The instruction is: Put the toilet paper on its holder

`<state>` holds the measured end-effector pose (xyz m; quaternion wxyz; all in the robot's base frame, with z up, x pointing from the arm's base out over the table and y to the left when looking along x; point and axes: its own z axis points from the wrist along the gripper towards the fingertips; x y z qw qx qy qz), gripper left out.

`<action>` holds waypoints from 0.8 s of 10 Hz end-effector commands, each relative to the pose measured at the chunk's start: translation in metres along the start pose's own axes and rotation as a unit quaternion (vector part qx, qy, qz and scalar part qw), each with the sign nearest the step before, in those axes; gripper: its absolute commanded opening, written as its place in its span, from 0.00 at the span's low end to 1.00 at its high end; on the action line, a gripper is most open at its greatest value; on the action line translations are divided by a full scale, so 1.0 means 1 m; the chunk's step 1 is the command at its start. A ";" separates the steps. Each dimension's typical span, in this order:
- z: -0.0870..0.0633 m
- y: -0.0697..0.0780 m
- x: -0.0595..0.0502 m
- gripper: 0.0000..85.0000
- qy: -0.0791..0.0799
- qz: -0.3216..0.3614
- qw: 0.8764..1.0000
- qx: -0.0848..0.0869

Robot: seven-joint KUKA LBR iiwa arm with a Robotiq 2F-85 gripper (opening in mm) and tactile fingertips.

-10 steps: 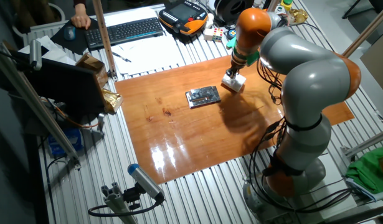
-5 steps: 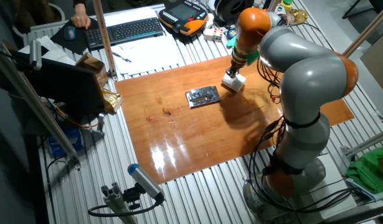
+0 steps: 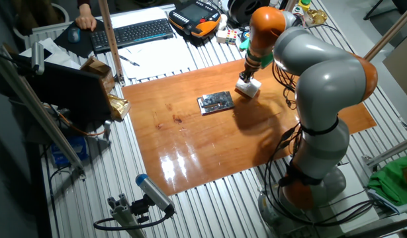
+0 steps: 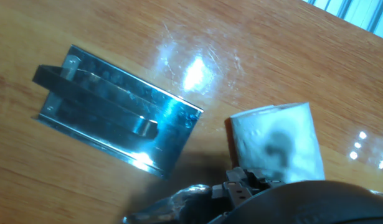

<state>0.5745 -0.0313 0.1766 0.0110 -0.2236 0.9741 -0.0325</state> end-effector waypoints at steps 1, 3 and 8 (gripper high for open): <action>0.000 0.000 0.000 0.01 0.004 0.000 1.000 0.006; 0.000 0.000 0.000 0.01 0.007 0.000 1.000 0.002; 0.004 -0.010 -0.002 0.01 -0.020 0.006 0.999 -0.024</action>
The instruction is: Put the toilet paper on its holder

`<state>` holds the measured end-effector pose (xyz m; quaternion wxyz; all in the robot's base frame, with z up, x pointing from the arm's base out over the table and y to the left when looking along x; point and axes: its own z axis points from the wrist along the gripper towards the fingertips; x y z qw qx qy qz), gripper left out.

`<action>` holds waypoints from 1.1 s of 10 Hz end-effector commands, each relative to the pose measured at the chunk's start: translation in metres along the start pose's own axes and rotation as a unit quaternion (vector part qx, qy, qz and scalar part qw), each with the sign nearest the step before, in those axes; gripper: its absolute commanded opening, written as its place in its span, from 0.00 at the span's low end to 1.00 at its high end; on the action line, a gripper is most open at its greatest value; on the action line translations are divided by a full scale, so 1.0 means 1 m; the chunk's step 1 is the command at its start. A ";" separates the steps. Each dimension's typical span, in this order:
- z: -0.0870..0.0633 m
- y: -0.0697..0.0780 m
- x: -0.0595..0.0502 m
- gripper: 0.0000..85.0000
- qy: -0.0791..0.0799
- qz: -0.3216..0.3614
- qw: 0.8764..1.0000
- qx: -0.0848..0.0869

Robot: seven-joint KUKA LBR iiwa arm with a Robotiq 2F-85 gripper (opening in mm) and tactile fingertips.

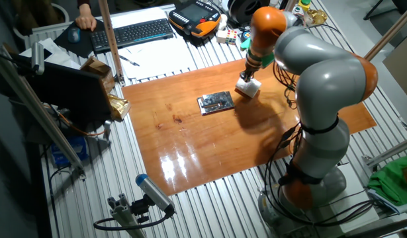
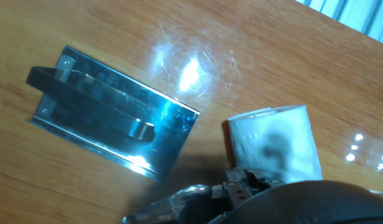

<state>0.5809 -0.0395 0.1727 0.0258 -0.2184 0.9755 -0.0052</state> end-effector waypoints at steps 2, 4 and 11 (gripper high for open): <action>0.007 -0.004 -0.002 0.18 -0.003 -0.004 1.000 -0.004; 0.013 -0.010 -0.001 0.46 -0.012 -0.004 1.000 0.009; 0.029 -0.027 -0.003 0.76 -0.023 -0.004 1.000 0.017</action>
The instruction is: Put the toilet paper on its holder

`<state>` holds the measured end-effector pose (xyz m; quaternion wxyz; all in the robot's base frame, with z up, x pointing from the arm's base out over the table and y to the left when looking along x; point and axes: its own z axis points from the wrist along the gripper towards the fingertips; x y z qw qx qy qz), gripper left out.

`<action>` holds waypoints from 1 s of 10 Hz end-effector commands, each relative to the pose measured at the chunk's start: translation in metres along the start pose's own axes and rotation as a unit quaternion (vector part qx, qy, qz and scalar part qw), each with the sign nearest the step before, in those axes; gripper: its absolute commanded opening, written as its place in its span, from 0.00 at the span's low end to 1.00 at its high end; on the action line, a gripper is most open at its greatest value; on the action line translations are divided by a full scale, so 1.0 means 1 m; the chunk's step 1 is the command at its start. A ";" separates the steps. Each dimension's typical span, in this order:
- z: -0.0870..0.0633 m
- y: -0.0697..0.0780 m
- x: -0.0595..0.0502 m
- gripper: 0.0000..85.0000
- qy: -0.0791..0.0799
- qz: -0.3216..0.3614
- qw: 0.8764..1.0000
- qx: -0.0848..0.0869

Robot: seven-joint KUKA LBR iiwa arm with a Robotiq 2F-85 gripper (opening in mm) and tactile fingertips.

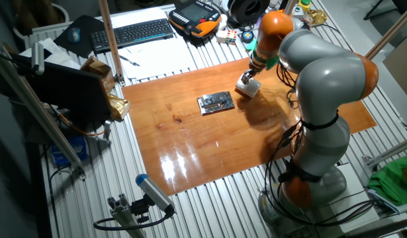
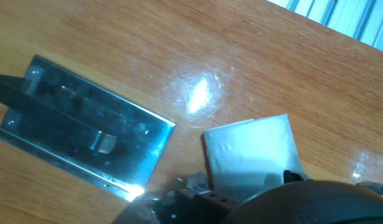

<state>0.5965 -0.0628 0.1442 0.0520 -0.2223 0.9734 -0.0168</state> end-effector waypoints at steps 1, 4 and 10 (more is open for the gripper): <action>0.001 -0.002 -0.001 0.76 0.001 0.000 1.000 -0.001; 0.004 -0.011 0.000 0.76 0.010 -0.001 1.000 -0.001; 0.024 -0.019 0.009 1.00 0.004 -0.002 1.000 0.009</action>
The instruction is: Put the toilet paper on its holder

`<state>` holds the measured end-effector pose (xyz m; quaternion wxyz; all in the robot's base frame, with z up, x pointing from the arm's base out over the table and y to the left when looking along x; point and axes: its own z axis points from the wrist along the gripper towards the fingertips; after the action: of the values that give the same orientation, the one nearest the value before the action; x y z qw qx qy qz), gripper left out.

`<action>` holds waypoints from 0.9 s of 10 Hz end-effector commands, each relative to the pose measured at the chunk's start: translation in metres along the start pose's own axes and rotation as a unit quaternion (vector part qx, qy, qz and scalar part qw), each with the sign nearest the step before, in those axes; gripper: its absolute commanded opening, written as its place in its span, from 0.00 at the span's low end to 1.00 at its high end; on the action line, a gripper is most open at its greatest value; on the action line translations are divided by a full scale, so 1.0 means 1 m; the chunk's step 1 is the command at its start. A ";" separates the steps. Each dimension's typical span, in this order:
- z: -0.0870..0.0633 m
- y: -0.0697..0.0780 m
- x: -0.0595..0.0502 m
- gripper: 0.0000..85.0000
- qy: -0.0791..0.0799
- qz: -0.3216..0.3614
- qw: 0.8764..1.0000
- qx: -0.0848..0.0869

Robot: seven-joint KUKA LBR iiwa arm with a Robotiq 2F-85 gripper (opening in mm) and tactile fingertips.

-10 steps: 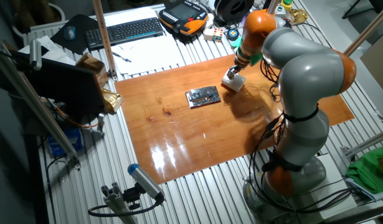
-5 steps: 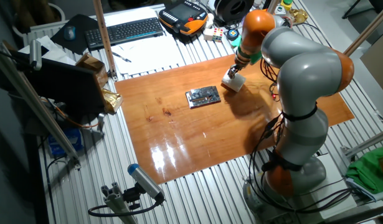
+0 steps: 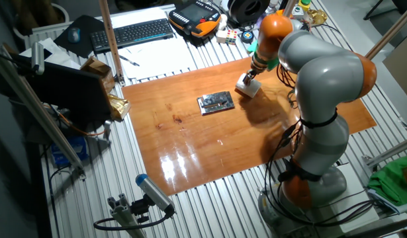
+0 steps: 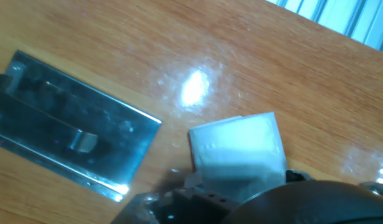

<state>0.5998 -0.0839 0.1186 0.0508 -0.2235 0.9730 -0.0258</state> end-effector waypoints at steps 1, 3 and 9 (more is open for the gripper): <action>0.003 0.000 0.000 1.00 -0.001 0.000 1.000 -0.003; 0.011 -0.001 0.002 1.00 -0.004 0.001 1.000 -0.004; 0.029 -0.007 0.002 1.00 -0.007 0.001 1.000 -0.002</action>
<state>0.6042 -0.0926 0.0902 0.0570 -0.2232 0.9728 -0.0231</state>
